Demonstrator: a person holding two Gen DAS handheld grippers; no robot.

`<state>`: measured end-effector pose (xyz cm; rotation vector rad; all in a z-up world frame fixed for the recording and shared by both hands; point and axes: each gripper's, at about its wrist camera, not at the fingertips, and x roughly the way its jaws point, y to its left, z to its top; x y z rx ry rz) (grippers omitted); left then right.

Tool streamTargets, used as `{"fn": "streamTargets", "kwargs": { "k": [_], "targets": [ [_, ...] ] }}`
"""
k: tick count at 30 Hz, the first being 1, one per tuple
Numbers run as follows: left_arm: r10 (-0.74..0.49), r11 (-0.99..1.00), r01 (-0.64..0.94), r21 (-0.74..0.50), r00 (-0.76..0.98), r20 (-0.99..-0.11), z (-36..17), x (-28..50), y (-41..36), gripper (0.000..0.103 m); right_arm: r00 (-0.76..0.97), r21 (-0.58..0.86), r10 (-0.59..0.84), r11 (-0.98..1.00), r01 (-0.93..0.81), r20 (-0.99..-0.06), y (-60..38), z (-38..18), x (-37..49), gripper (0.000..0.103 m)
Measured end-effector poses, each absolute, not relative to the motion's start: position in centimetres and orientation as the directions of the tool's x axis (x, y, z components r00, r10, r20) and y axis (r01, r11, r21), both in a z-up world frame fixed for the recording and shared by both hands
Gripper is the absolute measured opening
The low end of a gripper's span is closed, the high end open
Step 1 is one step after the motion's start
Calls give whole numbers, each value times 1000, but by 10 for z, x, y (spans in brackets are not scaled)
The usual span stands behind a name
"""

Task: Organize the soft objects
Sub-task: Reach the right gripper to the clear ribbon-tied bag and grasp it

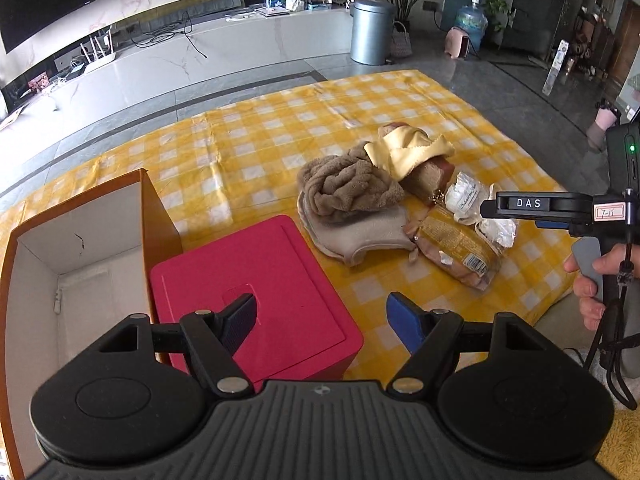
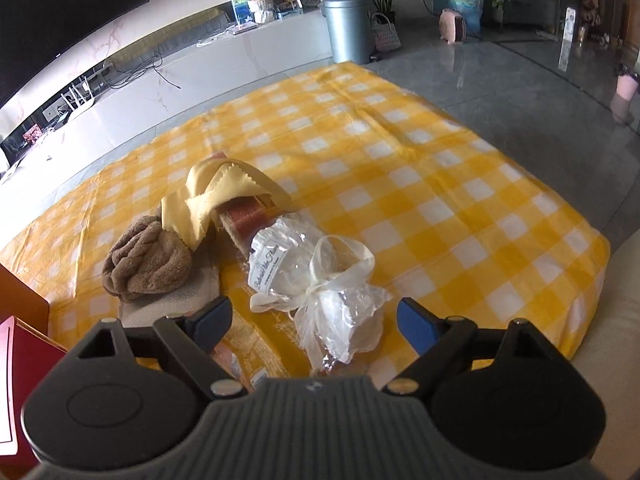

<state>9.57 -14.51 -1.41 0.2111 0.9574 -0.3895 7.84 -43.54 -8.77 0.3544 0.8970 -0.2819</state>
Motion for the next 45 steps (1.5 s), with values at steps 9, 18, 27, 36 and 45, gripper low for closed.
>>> {"fn": "streamTargets", "kwargs": {
  "k": [9,18,27,36,45],
  "targets": [
    [-167,885,457,91,493,-854,-18,91,-179,87,483,50,-161,917,395,-861,-432,-101,88,89],
    [-160,874,474,110,494,-855,-14,85,-185,87,542,66,-124,946,318,-832,-425,-102,105,94],
    [-155,874,473,110,486,-860,-13,82,-182,87,503,66,-118,941,332,-856,-439,-125,121,55],
    [-153,865,486,125,491,-857,-11,75,-184,87,482,38,-106,960,279,-870,-430,-126,114,40],
    [-161,857,503,114,470,-868,-18,77,-198,87,460,75,-20,979,188,-888,-414,-122,98,40]
  ]
}}
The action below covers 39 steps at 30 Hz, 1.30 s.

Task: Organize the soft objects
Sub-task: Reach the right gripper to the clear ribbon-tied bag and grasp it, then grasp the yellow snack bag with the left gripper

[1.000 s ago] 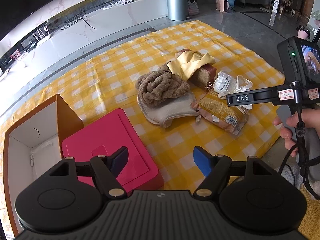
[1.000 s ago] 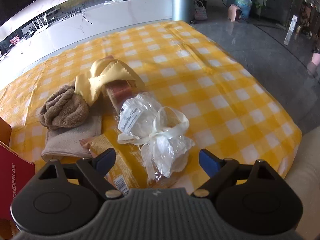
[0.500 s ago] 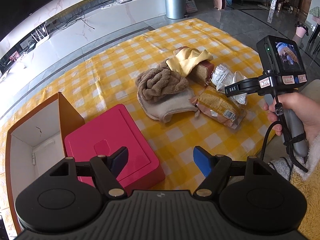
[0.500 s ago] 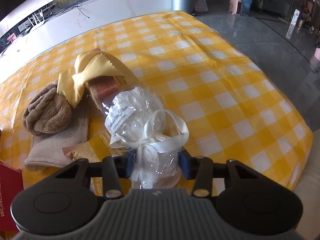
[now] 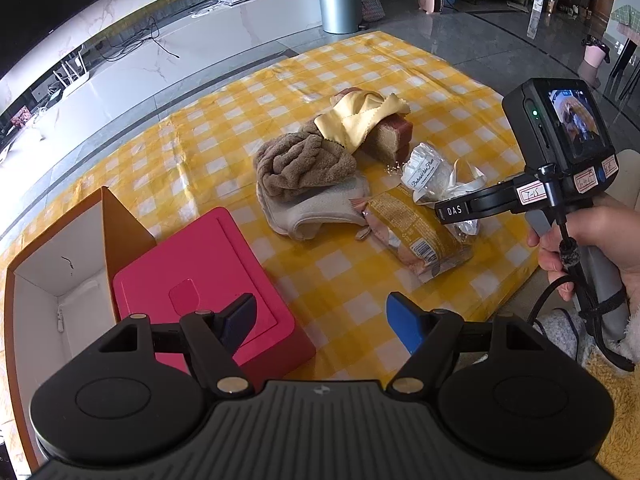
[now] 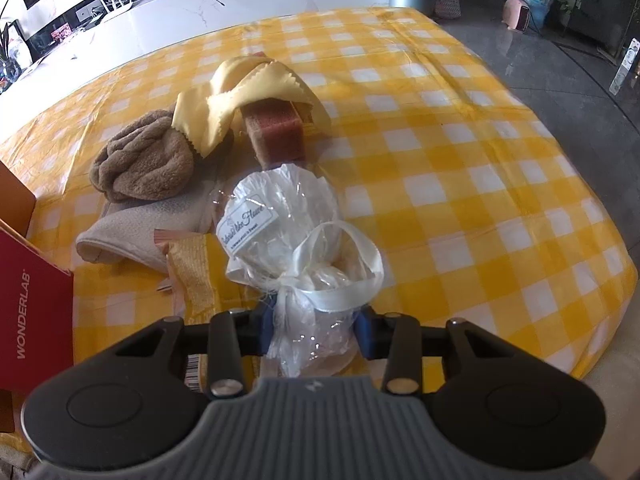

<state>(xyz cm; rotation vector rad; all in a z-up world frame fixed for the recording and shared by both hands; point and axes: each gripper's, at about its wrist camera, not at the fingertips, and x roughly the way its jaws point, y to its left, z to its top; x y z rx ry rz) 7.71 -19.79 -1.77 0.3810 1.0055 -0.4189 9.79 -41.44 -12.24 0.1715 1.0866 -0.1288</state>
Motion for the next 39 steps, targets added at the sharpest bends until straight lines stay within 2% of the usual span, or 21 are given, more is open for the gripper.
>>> {"fn": "streamTargets", "kwargs": {
  "k": [10,20,30,34,37,38,39],
  "targets": [
    [-226,870,492,-35,335,-914,-35,96,-232,87,529,177,11,948,264,-848,-438,-114,88,39],
    [-173,868,496,-12,280,-944,-77,125,-281,87,611,222,-45,909,353,-791,-461,-95,68,39],
    [-71,902,432,15,182,-981,-121,157,-321,87,578,210,-78,886,413,-812,-476,-106,69,39],
    [-45,908,419,13,130,-990,-137,166,-333,96,556,180,-101,886,428,-825,-477,-111,71,39],
    [-50,919,392,-29,42,-998,-151,173,-337,97,542,178,-100,882,436,-834,-480,-115,72,39],
    [-56,923,381,-45,19,-998,-156,174,-338,103,541,177,-101,881,438,-835,-481,-116,72,39],
    [-60,924,380,-48,21,-998,-158,175,-340,103,542,179,-101,880,439,-834,-481,-116,71,39]
  ]
}}
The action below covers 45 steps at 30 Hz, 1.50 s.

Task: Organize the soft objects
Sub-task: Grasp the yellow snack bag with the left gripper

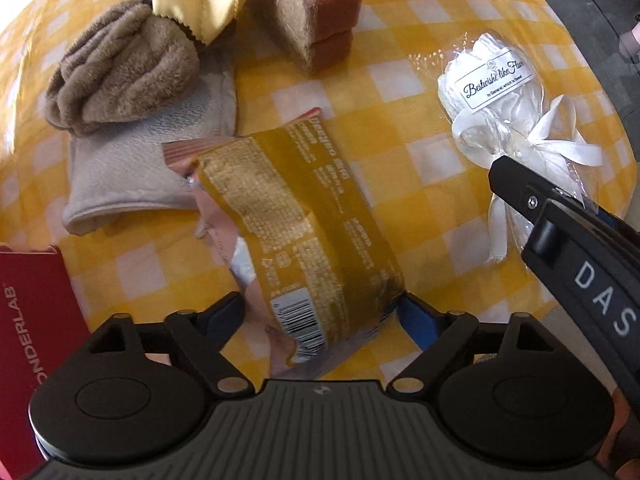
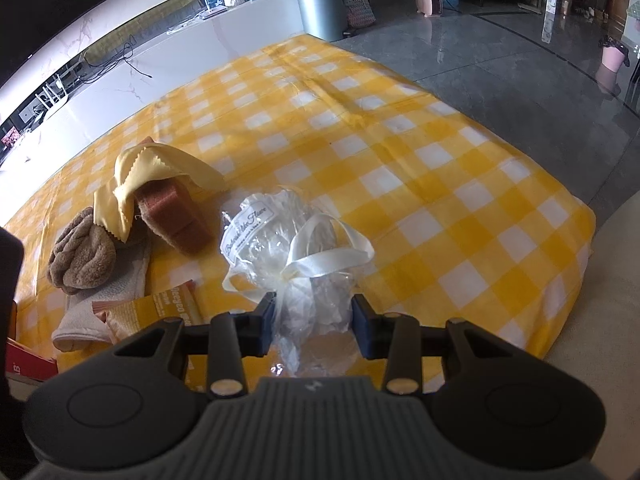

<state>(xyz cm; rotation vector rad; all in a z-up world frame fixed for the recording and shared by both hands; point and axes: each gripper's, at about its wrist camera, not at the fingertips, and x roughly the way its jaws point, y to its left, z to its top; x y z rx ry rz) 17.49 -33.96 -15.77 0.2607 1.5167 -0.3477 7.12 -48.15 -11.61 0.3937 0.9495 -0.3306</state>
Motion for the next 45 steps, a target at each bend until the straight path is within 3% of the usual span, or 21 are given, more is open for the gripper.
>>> {"fn": "streamTargets", "kwargs": {
  "k": [8,12,16,20,26,33,40,41,42,45],
  "targets": [
    [-25,896,445,10,72,-997,-162,168,-356,102,535,184,-100,872,453,-839,-487,-120,69,39],
    [-12,810,583,68,132,-991,-155,148,-359,79,534,196,-90,869,455,-841,-489,-123,69,39],
    [15,778,621,94,131,-991,-156,132,-347,76,530,187,-94,872,452,-843,-487,-122,71,39],
    [26,751,652,105,131,-991,-158,122,-331,77,529,178,-97,877,445,-843,-485,-122,71,39],
    [69,689,701,184,189,-980,-160,115,-340,89,525,165,-110,879,448,-844,-482,-120,72,39],
    [11,744,657,124,174,-985,-141,126,-363,93,534,153,-126,881,447,-836,-480,-117,71,40],
    [2,869,493,40,79,-997,-171,161,-357,98,529,150,-129,879,453,-839,-482,-118,70,40],
    [-17,883,470,14,60,-998,-173,165,-355,97,529,151,-128,879,452,-839,-482,-118,70,40],
    [-38,888,460,-6,62,-997,-172,168,-351,86,530,153,-126,879,451,-839,-481,-118,70,40],
    [-47,876,483,-11,64,-997,-169,171,-345,74,531,158,-118,881,445,-839,-481,-119,71,40]
  ]
}}
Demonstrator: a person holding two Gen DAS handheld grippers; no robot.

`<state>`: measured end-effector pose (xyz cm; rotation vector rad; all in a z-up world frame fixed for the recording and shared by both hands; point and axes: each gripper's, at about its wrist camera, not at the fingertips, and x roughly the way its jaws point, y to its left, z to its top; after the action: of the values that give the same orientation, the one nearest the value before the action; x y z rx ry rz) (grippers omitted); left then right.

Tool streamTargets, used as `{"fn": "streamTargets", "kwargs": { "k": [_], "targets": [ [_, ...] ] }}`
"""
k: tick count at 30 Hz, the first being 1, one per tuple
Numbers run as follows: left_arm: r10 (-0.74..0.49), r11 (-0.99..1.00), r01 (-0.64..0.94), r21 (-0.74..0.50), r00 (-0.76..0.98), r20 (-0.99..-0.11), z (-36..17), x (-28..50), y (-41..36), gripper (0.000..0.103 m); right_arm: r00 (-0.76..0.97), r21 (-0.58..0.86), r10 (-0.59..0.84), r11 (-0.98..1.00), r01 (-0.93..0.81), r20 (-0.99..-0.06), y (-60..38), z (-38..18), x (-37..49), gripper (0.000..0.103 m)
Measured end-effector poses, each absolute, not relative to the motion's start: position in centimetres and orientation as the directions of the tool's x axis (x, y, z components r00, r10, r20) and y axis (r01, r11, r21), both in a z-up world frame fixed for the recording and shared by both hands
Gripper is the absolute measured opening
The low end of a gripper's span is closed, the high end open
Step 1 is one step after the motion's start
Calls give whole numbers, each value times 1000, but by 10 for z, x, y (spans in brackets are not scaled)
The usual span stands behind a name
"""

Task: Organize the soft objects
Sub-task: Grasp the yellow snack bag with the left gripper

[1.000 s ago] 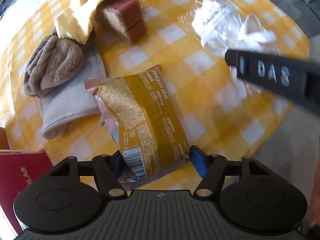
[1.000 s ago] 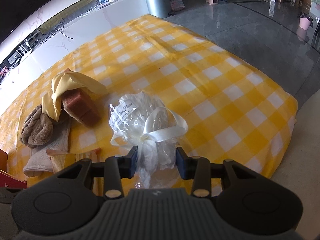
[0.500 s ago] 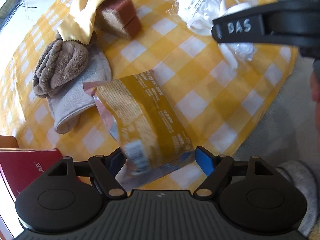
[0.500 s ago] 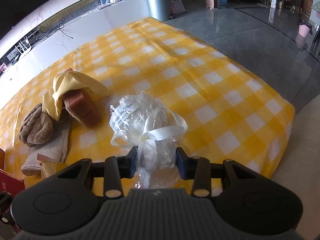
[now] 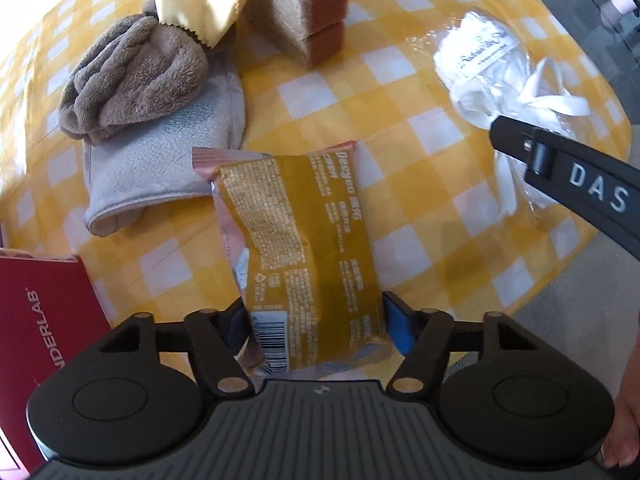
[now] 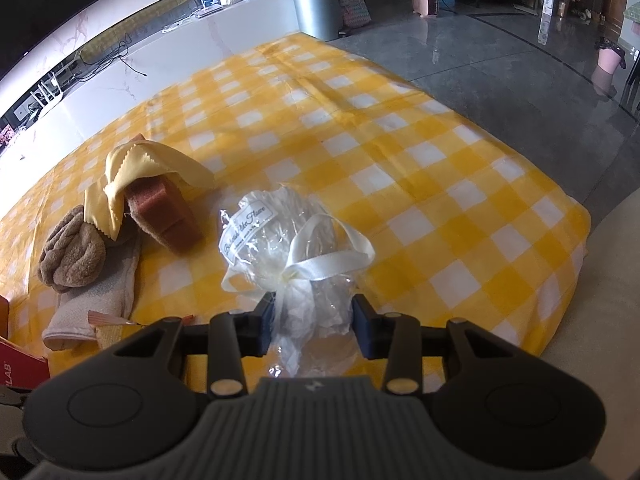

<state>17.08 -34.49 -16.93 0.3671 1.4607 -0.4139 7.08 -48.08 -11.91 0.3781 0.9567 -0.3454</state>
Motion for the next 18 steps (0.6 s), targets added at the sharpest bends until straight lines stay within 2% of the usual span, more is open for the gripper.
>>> {"fn": "streamTargets", "kwargs": {
  "k": [3,6,18],
  "targets": [
    [-61,872,489,-19,70,-996,-167,173,-332,67,534,162,-114,881,443,-838,-481,-119,71,40],
    [-70,881,471,-32,65,-995,-163,165,-321,64,534,163,-113,881,443,-838,-481,-119,70,40],
    [-316,820,545,-178,171,-933,-90,118,-274,64,543,169,-103,888,428,-834,-478,-117,70,40]
  ]
}}
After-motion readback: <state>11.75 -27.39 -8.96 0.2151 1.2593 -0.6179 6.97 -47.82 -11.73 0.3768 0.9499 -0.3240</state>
